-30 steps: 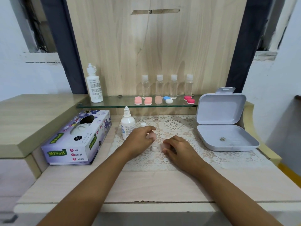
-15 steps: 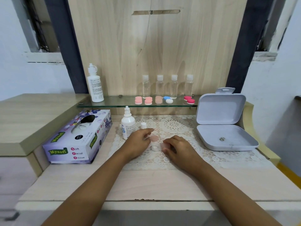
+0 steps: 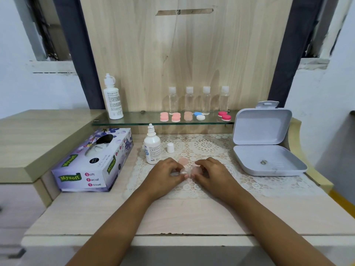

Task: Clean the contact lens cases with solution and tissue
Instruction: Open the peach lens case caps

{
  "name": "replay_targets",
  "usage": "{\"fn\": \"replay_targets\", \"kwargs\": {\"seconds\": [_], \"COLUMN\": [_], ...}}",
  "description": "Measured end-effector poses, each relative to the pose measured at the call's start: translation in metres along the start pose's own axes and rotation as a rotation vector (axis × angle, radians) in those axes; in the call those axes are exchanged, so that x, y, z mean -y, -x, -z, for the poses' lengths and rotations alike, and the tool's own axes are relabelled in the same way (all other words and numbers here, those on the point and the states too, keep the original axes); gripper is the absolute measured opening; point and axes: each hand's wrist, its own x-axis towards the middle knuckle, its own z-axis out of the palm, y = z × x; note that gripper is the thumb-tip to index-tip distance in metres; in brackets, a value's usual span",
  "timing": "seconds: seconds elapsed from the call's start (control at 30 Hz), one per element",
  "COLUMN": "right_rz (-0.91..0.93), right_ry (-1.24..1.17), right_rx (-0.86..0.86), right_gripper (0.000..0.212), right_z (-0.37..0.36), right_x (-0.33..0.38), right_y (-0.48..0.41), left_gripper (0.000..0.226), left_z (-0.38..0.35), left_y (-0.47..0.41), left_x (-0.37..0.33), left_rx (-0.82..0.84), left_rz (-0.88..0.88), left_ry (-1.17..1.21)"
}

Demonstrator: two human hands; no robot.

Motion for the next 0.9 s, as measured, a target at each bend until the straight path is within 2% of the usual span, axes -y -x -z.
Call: {"fn": "replay_targets", "kwargs": {"seconds": [0.13, 0.3, 0.37, 0.43, 0.6, 0.77, 0.9], "right_rz": [-0.024, 0.076, 0.127, 0.156, 0.099, 0.024, 0.055], "right_ry": [-0.014, -0.036, -0.041, -0.020, -0.022, -0.100, -0.108], "right_rx": [-0.010, -0.010, 0.002, 0.031, 0.056, -0.005, -0.014], "right_gripper": [0.027, 0.013, 0.017, 0.029, 0.043, 0.032, 0.027], "right_z": [0.0009, 0.0015, 0.0019, 0.0022, 0.0012, 0.0017, 0.0027], "right_x": [0.0006, -0.0004, -0.0010, -0.0015, 0.0024, 0.0013, -0.0002], "right_y": [-0.0002, -0.0004, 0.0003, 0.0012, 0.0041, 0.0025, 0.0036], "left_gripper": [0.025, 0.021, 0.020, 0.020, 0.019, 0.018, 0.018], "left_z": [-0.0004, -0.0017, -0.0021, -0.0024, -0.0034, -0.0032, -0.0032], "left_y": [-0.0003, 0.0001, 0.0001, 0.0002, 0.0008, 0.0012, 0.0010], "left_x": [-0.0003, -0.0010, -0.0011, -0.0009, -0.0007, -0.0007, 0.0001], "left_rx": [-0.015, -0.019, -0.022, -0.030, -0.049, -0.046, -0.051], "left_rz": [0.003, -0.015, -0.022, -0.028, -0.023, -0.025, -0.013], "left_ry": [0.019, 0.017, 0.020, 0.026, 0.021, 0.014, 0.023]}}
